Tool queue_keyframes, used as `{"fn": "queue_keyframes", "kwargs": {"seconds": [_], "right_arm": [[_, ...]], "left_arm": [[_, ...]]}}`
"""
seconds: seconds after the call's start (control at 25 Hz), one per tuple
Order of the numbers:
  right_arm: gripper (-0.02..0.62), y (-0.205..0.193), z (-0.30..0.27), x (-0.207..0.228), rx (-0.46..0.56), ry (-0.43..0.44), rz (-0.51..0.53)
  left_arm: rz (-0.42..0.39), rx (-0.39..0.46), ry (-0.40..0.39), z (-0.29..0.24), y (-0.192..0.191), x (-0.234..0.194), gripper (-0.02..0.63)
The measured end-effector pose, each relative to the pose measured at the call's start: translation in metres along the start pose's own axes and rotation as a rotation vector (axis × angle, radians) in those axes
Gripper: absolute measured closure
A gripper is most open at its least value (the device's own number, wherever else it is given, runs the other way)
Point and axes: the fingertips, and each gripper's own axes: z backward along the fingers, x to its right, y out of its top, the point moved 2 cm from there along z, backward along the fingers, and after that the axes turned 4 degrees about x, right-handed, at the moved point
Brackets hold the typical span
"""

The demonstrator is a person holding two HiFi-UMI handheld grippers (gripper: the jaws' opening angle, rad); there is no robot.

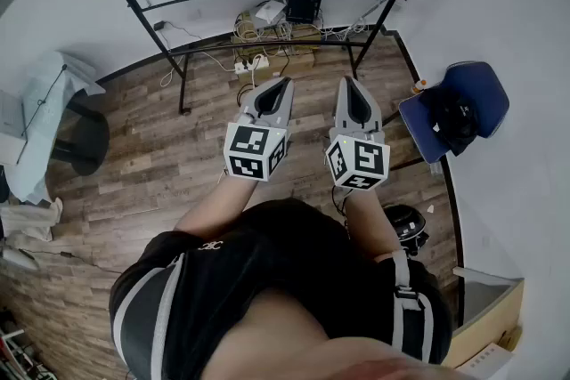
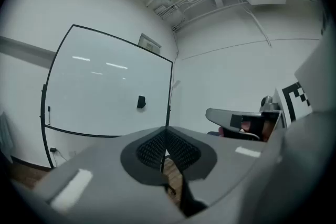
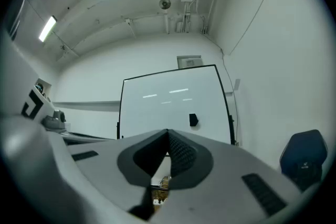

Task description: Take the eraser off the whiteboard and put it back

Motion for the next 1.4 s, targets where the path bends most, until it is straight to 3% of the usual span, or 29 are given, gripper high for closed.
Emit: {"fn": "queue_keyframes", "kwargs": {"seconds": [0.68, 1.2, 1.4], "right_arm": [[0.589, -0.011, 0.015, 0.015, -0.041, 0.026, -0.051], [0.589, -0.010, 0.037, 0.076, -0.024, 0.023, -0.056], [0.590, -0.012, 0.030, 0.085, -0.019, 0.039, -0.051]], "left_arm": [[-0.005, -0.016, 0.036, 0.002, -0.005, 0.019, 0.597], [0.007, 0.011, 0.001, -0.033, -0.014, 0.081, 0.597], [0.003, 0.028, 0.010, -0.045, -0.012, 0.081, 0.597]]}}
